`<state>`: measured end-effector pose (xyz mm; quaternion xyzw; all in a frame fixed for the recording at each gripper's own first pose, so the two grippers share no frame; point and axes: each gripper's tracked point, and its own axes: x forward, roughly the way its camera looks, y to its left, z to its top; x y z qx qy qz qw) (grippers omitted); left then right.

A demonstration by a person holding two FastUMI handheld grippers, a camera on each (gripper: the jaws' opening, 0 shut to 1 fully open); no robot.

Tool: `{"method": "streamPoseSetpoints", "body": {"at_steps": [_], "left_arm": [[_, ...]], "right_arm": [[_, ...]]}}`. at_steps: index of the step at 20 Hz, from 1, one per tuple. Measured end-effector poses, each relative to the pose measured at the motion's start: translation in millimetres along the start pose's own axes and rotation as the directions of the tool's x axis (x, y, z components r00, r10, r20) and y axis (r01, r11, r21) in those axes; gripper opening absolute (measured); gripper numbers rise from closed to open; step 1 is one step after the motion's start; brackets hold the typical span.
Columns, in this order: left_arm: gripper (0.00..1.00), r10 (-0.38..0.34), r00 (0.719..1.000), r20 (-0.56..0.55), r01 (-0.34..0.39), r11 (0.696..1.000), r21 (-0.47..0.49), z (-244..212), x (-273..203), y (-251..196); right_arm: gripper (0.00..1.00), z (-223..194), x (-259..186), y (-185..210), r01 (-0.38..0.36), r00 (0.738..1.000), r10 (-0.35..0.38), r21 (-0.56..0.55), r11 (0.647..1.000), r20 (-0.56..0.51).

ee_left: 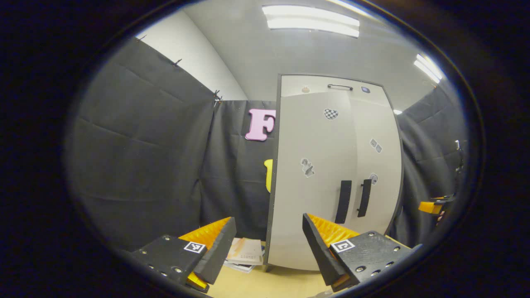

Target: Grasp the bottle in the cabinet with the left hand and place it on the coaster, then close the right door with the right hand and the left door with the left hand.

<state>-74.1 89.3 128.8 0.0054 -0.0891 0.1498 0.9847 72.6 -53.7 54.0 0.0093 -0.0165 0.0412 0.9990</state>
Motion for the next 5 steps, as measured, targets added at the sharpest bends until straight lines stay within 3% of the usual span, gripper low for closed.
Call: {"method": "streamPoseSetpoints", "body": {"at_steps": [5], "left_arm": [[0.94,0.005,1.000,-0.004,-0.006,0.999,-0.047,-12.6,-3.4,27.5]], "right_arm": [[0.95,-4.9,-2.7,13.8,0.017,1.000,-0.017,-0.027,1.000,-0.013]]}}
